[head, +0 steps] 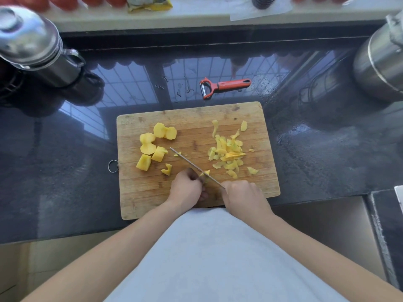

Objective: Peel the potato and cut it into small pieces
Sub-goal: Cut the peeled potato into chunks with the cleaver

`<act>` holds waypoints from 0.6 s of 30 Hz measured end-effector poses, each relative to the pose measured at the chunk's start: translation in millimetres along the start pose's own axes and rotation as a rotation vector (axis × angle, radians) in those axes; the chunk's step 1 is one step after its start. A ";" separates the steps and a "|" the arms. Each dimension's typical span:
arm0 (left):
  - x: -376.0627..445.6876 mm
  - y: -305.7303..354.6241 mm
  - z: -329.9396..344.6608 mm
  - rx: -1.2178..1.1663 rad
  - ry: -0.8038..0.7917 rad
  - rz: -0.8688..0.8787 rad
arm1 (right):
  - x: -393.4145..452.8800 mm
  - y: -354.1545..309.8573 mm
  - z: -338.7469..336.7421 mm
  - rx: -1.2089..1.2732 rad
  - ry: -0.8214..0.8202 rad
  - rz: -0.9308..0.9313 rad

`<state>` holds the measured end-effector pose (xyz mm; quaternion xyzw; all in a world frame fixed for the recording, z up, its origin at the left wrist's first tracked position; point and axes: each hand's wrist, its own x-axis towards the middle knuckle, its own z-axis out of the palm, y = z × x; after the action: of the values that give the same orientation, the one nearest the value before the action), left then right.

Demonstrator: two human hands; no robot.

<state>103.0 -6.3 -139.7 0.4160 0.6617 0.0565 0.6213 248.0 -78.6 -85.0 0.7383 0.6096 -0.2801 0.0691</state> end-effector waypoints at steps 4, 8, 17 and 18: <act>-1.5 -0.7 -1.4 0.037 0.003 0.031 | -8.8 21.5 -2.6 0.147 -0.063 0.052; -1.4 -0.6 -2.7 0.061 -0.014 0.052 | -11.3 29.0 -8.4 0.126 -0.073 0.065; 0.7 0.3 -3.4 0.049 -0.023 0.035 | 5.2 12.2 -4.9 0.004 -0.074 0.054; 0.4 0.8 -3.8 0.052 -0.021 0.034 | 7.2 10.5 -4.7 0.006 -0.073 0.059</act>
<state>100.1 -3.8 -138.8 0.4437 0.6490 0.0455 0.6163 260.2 -72.9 -87.2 0.7454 0.5838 -0.3068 0.0972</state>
